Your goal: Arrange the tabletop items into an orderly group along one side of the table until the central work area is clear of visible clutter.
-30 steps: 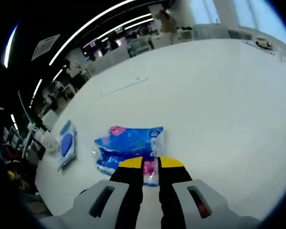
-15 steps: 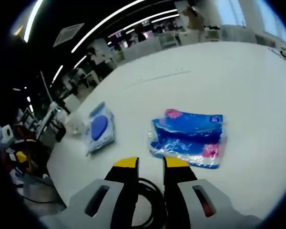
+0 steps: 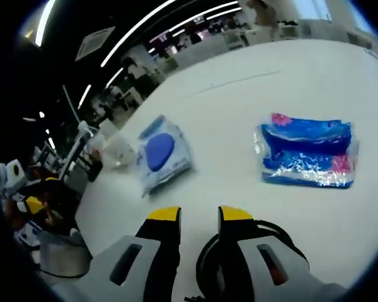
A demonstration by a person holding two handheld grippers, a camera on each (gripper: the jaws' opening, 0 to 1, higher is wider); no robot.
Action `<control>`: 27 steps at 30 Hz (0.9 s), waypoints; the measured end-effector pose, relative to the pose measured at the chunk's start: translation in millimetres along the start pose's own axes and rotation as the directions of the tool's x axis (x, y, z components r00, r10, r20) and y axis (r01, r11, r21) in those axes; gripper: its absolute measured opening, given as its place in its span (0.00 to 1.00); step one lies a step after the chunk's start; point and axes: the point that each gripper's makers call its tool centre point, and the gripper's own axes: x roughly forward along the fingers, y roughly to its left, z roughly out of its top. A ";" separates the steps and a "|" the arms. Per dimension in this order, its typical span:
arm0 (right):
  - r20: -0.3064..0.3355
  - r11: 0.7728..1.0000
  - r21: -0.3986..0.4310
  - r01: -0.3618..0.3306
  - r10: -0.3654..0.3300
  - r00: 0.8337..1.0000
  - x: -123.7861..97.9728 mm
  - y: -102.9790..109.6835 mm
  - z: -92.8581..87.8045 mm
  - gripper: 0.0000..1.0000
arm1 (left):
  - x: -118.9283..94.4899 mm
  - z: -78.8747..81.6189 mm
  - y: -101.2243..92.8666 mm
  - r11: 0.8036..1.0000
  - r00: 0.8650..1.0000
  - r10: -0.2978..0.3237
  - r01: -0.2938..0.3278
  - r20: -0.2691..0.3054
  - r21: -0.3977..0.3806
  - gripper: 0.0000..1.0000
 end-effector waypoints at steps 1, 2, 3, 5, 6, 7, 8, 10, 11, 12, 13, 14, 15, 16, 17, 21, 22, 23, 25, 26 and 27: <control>-0.002 1.000 -0.002 -0.003 0.003 1.000 1.6 1.5 0.2 0.21 | -0.1 -1.5 0.7 1.000 1.000 0.002 -0.002 -0.001 0.001 0.71; -0.005 1.000 -0.003 -0.008 0.008 1.000 4.1 4.3 0.7 0.21 | -0.3 -2.4 0.9 1.000 1.000 0.002 -0.002 -0.002 -0.001 0.71; -0.006 1.000 -0.002 -0.011 0.011 1.000 5.6 5.7 1.7 0.22 | -0.9 -3.2 0.4 1.000 1.000 0.001 -0.001 -0.002 -0.004 0.71; -0.001 1.000 0.003 -0.019 0.019 1.000 9.0 11.7 3.8 0.22 | -1.3 -4.3 0.2 1.000 1.000 0.002 -0.002 -0.003 -0.003 0.71; 0.001 1.000 0.008 -0.026 0.026 1.000 12.2 14.5 5.5 0.23 | -1.4 -5.1 0.1 1.000 1.000 0.003 -0.003 -0.005 -0.002 0.71; 0.002 0.999 0.012 -0.030 0.030 1.000 14.4 16.8 6.9 0.25 | -1.6 -6.0 -0.1 1.000 1.000 0.002 -0.002 -0.007 -0.001 0.71; -0.001 0.999 0.014 -0.037 0.037 0.999 16.9 21.4 6.6 0.26 | -1.7 -6.2 -0.3 1.000 1.000 0.002 -0.002 -0.006 -0.003 0.71; -0.009 0.999 0.014 -0.049 0.050 0.999 23.7 30.7 6.7 0.30 | -2.2 -6.3 -1.0 1.000 1.000 -0.001 0.001 -0.004 -0.005 0.71; -0.012 0.998 0.018 -0.056 0.056 0.998 26.6 34.3 6.9 0.32 | -2.0 -6.7 -0.6 1.000 1.000 -0.001 0.001 -0.005 -0.004 0.71; -0.014 0.998 0.023 -0.066 0.067 0.998 29.7 39.0 7.0 0.35 | -2.5 -6.5 -0.4 1.000 1.000 0.000 0.000 -0.003 -0.005 0.71; -0.018 0.996 0.034 -0.080 0.081 0.997 34.8 45.4 7.2 0.37 | -3.0 -6.0 -0.4 1.000 1.000 0.000 0.000 -0.001 -0.006 0.71; -0.022 0.995 0.042 -0.085 0.086 0.996 38.0 49.2 6.4 0.39 | -3.6 -5.6 -0.3 1.000 1.000 0.000 0.000 0.001 -0.008 0.71; -0.028 0.995 0.044 -0.086 0.088 0.996 43.1 53.2 5.6 0.40 | -4.7 -5.1 0.2 1.000 1.000 0.001 -0.001 0.002 -0.007 0.71; -0.030 0.995 0.046 -0.088 0.089 0.996 45.8 56.3 5.1 0.40 | -5.3 -4.9 0.5 1.000 1.000 0.001 -0.001 0.003 -0.006 0.71; -0.035 0.994 0.059 -0.090 0.092 0.995 50.5 59.9 4.1 0.40 | -5.6 -4.9 1.4 1.000 1.000 0.002 -0.002 0.005 -0.007 0.71; -0.041 0.992 0.089 -0.088 0.092 0.995 60.9 69.4 2.6 0.41 | -10.1 -4.7 4.0 1.000 1.000 0.008 -0.008 0.010 -0.010 0.71; -0.041 0.992 0.096 -0.085 0.089 0.995 64.1 70.5 2.4 0.40 | -11.9 -4.6 4.6 1.000 1.000 0.010 -0.010 0.013 -0.011 0.71; -0.042 0.991 0.107 -0.085 0.090 0.995 66.1 71.4 2.4 0.39 | -13.2 -4.7 4.8 1.000 1.000 0.011 -0.011 0.014 -0.013 0.71; -0.038 0.987 0.133 -0.085 0.091 0.995 70.1 73.1 3.7 0.39 | -15.0 -5.7 5.6 1.000 1.000 0.014 -0.013 0.015 -0.015 0.71; -0.032 0.984 0.153 -0.091 0.097 0.995 71.1 76.2 5.0 0.38 | -16.3 -6.7 6.5 1.000 1.000 0.016 -0.016 0.016 -0.018 0.71; -0.031 0.983 0.157 -0.091 0.097 0.995 72.1 76.9 5.6 0.37 | -17.3 -7.5 7.4 1.000 1.000 0.019 -0.018 0.017 -0.021 0.71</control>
